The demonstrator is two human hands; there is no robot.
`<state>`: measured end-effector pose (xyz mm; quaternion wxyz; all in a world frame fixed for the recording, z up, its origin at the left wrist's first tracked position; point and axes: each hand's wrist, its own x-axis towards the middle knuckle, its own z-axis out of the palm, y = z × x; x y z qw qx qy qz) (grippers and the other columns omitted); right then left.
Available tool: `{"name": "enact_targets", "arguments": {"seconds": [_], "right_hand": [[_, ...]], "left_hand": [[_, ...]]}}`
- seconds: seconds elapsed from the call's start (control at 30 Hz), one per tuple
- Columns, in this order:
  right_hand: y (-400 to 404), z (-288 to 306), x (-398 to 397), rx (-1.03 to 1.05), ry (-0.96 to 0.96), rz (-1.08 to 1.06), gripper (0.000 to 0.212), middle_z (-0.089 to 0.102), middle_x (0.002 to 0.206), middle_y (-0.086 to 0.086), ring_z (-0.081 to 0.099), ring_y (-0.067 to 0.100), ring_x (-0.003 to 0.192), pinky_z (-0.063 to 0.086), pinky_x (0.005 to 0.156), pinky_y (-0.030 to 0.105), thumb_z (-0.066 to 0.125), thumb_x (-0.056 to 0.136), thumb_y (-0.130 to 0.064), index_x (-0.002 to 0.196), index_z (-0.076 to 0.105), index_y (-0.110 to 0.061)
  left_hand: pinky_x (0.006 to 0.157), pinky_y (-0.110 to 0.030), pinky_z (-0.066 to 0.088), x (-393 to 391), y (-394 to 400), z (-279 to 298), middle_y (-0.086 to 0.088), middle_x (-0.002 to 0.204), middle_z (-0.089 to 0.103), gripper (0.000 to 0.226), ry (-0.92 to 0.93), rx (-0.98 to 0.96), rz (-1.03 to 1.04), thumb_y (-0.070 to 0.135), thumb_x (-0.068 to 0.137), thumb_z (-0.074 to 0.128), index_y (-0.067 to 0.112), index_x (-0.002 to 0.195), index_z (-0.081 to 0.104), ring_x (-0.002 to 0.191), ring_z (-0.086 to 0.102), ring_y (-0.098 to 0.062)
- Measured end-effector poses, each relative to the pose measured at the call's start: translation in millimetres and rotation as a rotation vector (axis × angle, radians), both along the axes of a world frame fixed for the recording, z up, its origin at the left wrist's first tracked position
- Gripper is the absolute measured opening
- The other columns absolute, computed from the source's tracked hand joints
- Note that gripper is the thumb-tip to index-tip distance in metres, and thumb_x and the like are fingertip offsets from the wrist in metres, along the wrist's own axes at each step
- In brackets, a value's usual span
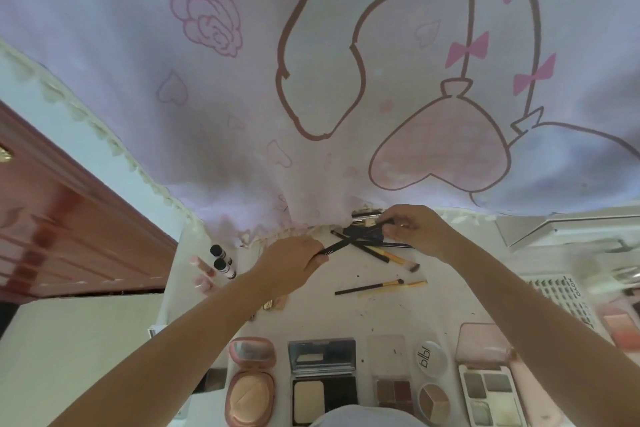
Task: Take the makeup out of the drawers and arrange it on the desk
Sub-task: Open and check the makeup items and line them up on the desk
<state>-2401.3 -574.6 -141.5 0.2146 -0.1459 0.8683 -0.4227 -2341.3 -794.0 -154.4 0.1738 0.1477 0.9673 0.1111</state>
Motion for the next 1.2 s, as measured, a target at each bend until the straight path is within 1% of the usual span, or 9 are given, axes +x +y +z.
{"name": "enact_targets", "arguments": {"seconds": [0.17, 0.3, 0.4, 0.6, 0.67, 0.73, 0.83, 1.03, 1.2], "right_hand": [[-25.0, -26.0, -10.4, 0.257, 0.070, 0.239, 0.022, 0.056, 0.084, -0.005, 0.050, 0.013, 0.080, 0.036, 0.062, 0.009, 0.051, 0.089, -0.007, 0.107, 0.063, -0.010], [-57.0, -61.5, -21.5, 0.509, 0.135, 0.495, 0.023, 0.061, 0.105, 0.007, 0.057, 0.023, 0.097, 0.046, 0.084, 0.026, 0.045, 0.091, -0.008, 0.107, 0.061, -0.010], [-82.3, -83.5, -27.6, 0.612, 0.255, 0.654, 0.027, 0.057, 0.111, 0.012, 0.050, 0.026, 0.106, 0.043, 0.089, 0.034, 0.042, 0.091, -0.004, 0.112, 0.059, -0.008], [-117.5, -112.6, -31.1, 0.519, 0.480, 0.751, 0.028, 0.061, 0.096, 0.013, 0.058, 0.025, 0.093, 0.019, 0.051, 0.022, 0.065, 0.077, -0.001, 0.103, 0.069, -0.011], [-124.7, -123.2, -31.5, 0.480, 0.443, 0.731, 0.034, 0.055, 0.115, 0.011, 0.049, 0.025, 0.110, 0.036, 0.069, 0.026, 0.052, 0.088, -0.004, 0.118, 0.061, -0.015], [-126.7, -128.9, -31.0, 0.523, 0.349, 0.752, 0.036, 0.049, 0.124, 0.010, 0.041, 0.026, 0.119, 0.039, 0.087, 0.030, 0.041, 0.093, -0.006, 0.126, 0.054, -0.014], [-124.4, -122.9, -27.7, 0.538, 0.331, 0.721, 0.038, 0.046, 0.125, 0.013, 0.041, 0.027, 0.118, 0.038, 0.091, 0.036, 0.038, 0.094, -0.008, 0.131, 0.046, -0.012], [-64.2, -102.9, -5.1, 0.567, 0.279, 0.632, 0.040, 0.044, 0.135, 0.004, 0.038, 0.021, 0.125, 0.029, 0.103, 0.026, 0.037, 0.096, -0.016, 0.135, 0.042, -0.014], [-8.6, -102.9, 28.4, 0.730, 0.233, 0.602, 0.047, 0.041, 0.136, 0.004, 0.037, 0.022, 0.124, 0.032, 0.105, 0.031, 0.040, 0.090, -0.003, 0.136, 0.036, -0.015]], "left_hand": [[0.086, -0.029, 0.042, 6.2, 1.2, -13.2, -0.004, 0.100, 0.058, 0.032, -0.111, 0.010, 0.117, 0.032, 0.098, 0.034, 0.013, 0.119, 0.051, 0.097, 0.059, -0.021], [0.075, -0.028, 0.043, 16.7, 1.4, -36.9, -0.009, 0.113, 0.061, 0.033, -0.212, -0.109, 0.180, 0.032, 0.098, 0.036, 0.009, 0.116, 0.051, 0.101, 0.059, -0.023], [0.080, -0.031, 0.045, 19.1, -0.1, -53.6, -0.010, 0.115, 0.058, 0.035, -0.255, -0.168, 0.243, 0.032, 0.098, 0.035, 0.007, 0.114, 0.053, 0.105, 0.057, -0.024], [0.081, -0.029, 0.047, 21.7, -1.5, -78.8, -0.009, 0.118, 0.059, 0.030, -0.329, -0.250, 0.351, 0.021, 0.099, 0.035, 0.006, 0.117, 0.052, 0.106, 0.059, -0.022], [0.083, -0.028, 0.048, 20.4, -4.1, -82.9, -0.009, 0.117, 0.060, 0.029, -0.344, -0.287, 0.369, 0.019, 0.099, 0.035, 0.006, 0.118, 0.052, 0.105, 0.060, -0.022], [0.083, -0.028, 0.048, 19.8, -5.5, -86.0, -0.009, 0.117, 0.060, 0.029, -0.356, -0.317, 0.374, 0.019, 0.099, 0.035, 0.006, 0.118, 0.052, 0.106, 0.060, -0.021], [0.086, -0.029, 0.048, 21.1, -5.3, -88.7, -0.008, 0.119, 0.060, 0.030, -0.373, -0.330, 0.383, 0.020, 0.099, 0.034, 0.007, 0.119, 0.053, 0.108, 0.059, -0.022], [0.084, -0.029, 0.048, 23.6, -4.4, -85.1, -0.007, 0.119, 0.059, 0.037, -0.280, -0.262, 0.412, 0.031, 0.100, 0.028, 0.010, 0.117, 0.052, 0.109, 0.058, -0.022], [0.082, -0.027, 0.045, 21.5, 10.3, -82.7, -0.007, 0.121, 0.055, 0.037, -0.200, -0.201, 0.302, 0.028, 0.101, 0.025, 0.009, 0.121, 0.047, 0.109, 0.055, -0.019]]}}
